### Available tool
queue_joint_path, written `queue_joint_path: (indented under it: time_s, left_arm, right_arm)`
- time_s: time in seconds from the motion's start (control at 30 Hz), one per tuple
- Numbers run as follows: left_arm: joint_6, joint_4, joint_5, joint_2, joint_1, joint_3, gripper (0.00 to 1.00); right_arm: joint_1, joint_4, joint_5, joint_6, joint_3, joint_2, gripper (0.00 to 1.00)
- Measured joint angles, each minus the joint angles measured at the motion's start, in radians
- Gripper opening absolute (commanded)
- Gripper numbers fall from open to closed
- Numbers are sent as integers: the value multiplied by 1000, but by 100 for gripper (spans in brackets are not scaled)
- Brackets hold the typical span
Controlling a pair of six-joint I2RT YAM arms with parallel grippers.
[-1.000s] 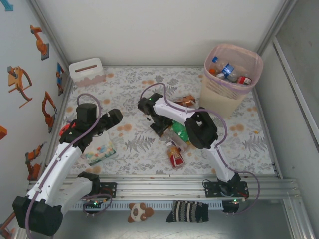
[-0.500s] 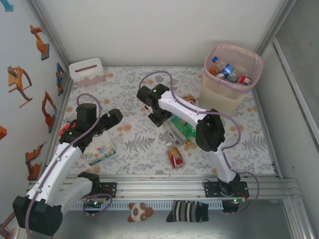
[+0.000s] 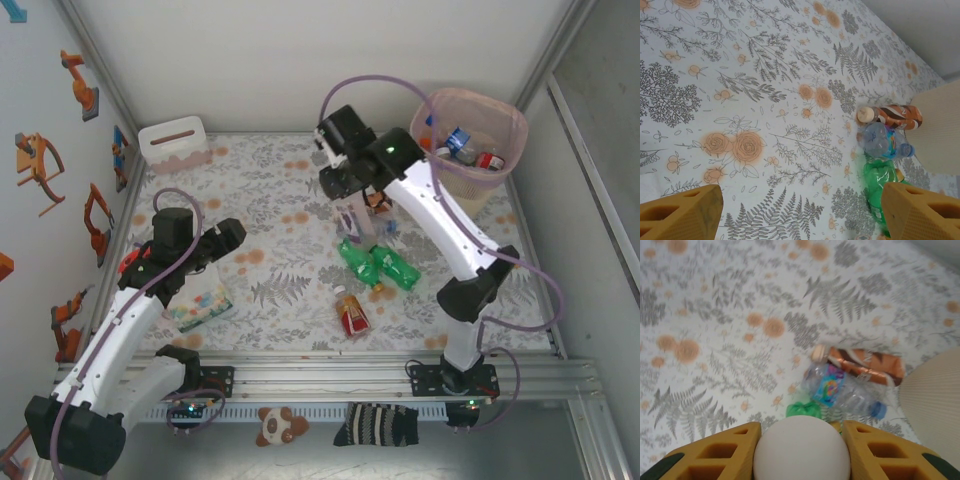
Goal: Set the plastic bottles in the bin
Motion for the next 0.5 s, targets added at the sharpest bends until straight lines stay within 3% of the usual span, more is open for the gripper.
queue_joint_path:
  time_s: [0.3, 0.5]
  left_arm:
    - [0, 19, 15, 1, 0, 0, 82]
    - [1, 27, 26, 20, 0, 1, 82]
  right_arm:
    - [-260, 95, -28, -10, 25, -163, 34]
    - [-417, 147, -43, -50, 120, -194, 32]
